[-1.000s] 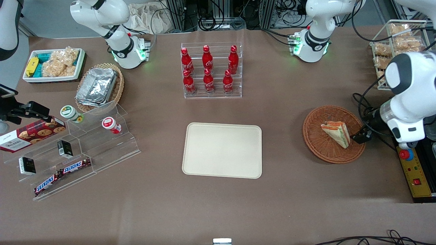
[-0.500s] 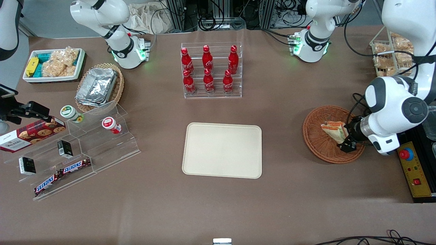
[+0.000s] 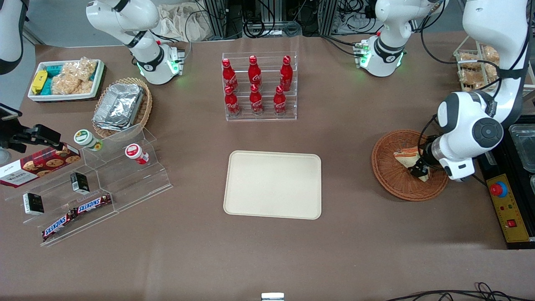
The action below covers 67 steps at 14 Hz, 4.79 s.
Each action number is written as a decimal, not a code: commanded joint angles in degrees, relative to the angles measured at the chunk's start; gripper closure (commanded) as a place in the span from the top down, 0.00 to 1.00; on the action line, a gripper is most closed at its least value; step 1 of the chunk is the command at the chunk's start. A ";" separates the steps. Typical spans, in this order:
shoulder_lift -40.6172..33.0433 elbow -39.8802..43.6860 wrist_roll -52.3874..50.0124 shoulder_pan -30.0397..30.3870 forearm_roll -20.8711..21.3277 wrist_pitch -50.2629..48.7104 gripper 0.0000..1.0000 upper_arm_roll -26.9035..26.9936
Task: Place sandwich from basket to tray
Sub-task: 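Lower the left gripper and close it on the wrapped sandwich, then lift the sandwich and carry it with the left gripper to the beige tray, then lower the sandwich onto the tray and open the left gripper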
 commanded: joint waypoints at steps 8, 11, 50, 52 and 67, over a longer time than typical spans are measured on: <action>-3.02 -0.77 -1.49 0.25 2.56 -2.69 1.00 -0.05; -3.10 -2.70 -1.49 0.34 2.65 -1.02 1.00 0.03; 29.13 43.61 10.82 -19.51 12.67 -18.43 0.00 -22.29; 32.65 43.96 11.08 -21.19 17.03 -16.23 0.00 -21.06; 20.41 44.33 8.80 -17.00 18.56 -21.90 1.00 -20.88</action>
